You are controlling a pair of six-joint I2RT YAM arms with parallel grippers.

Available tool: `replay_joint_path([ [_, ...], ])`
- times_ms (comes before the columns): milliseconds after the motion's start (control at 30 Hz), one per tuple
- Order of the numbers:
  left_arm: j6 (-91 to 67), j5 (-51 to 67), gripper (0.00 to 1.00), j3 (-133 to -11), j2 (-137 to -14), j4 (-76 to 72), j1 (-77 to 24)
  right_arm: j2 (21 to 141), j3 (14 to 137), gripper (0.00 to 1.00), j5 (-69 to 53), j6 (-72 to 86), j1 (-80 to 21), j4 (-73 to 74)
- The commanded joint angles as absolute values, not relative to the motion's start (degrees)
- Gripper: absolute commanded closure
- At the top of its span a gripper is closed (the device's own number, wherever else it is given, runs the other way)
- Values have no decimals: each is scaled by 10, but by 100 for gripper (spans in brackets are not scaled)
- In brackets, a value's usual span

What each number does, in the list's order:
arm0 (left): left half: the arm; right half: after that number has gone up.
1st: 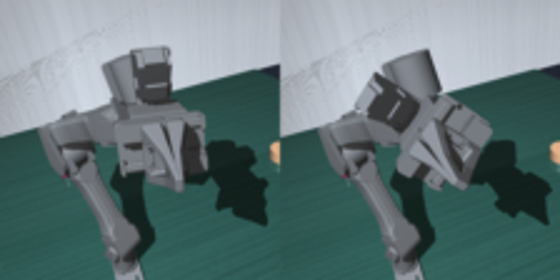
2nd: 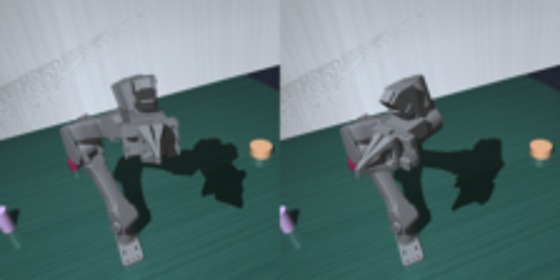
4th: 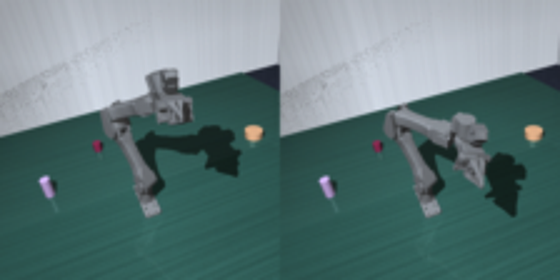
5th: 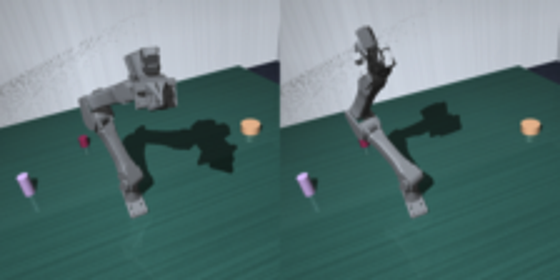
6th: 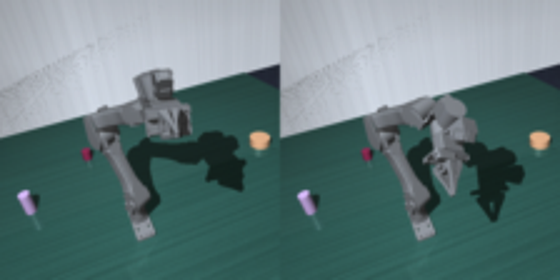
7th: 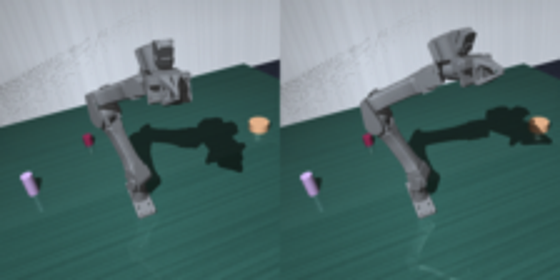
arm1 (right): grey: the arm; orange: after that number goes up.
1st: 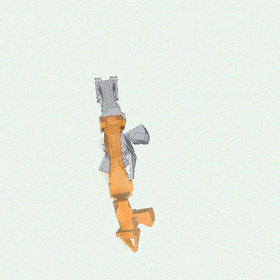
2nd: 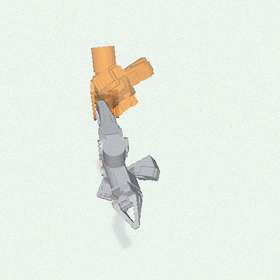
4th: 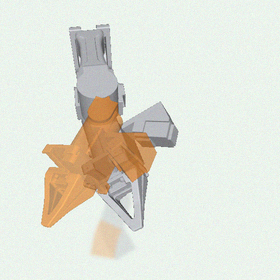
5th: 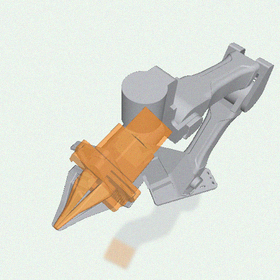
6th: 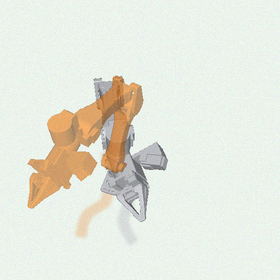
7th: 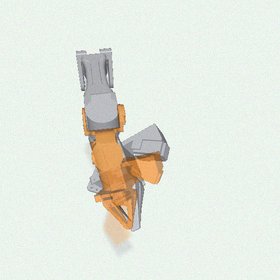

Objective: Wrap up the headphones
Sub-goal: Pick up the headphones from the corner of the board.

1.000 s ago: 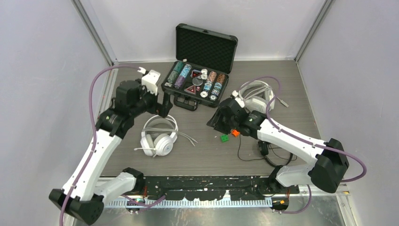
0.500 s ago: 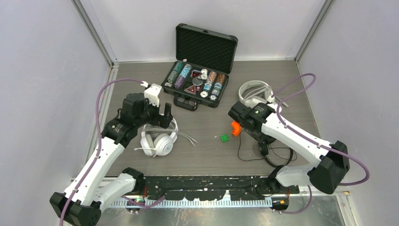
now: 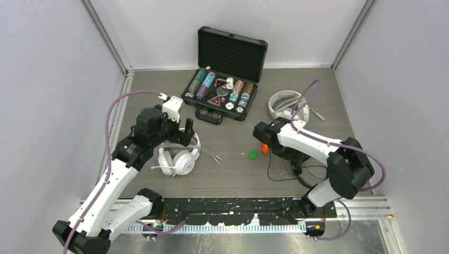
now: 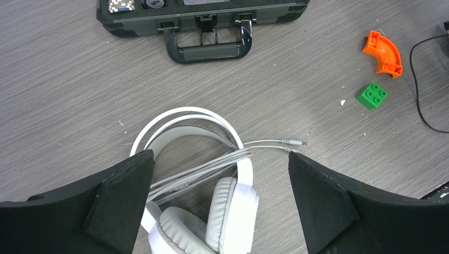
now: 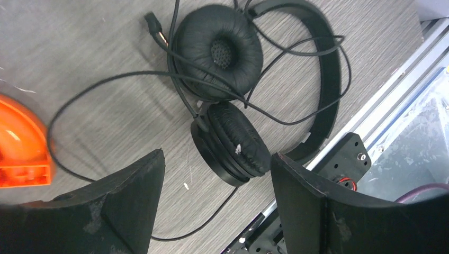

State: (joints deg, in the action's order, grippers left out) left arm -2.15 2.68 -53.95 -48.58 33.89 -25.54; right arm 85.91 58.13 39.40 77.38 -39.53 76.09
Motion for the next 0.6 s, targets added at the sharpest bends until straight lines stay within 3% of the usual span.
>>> replay_joint_path([
  [0,-10,15,0,-534,-476,309,-259,873,542,22,355,698,-384,677],
  [333,-10,8,0,-534,-478,308,-259,906,509,24,348,659,-369,649],
  [433,-8,6,0,-534,-478,309,-259,902,513,29,347,655,-370,649],
  [567,-8,5,0,-534,-477,308,-259,889,523,44,342,652,-370,652],
])
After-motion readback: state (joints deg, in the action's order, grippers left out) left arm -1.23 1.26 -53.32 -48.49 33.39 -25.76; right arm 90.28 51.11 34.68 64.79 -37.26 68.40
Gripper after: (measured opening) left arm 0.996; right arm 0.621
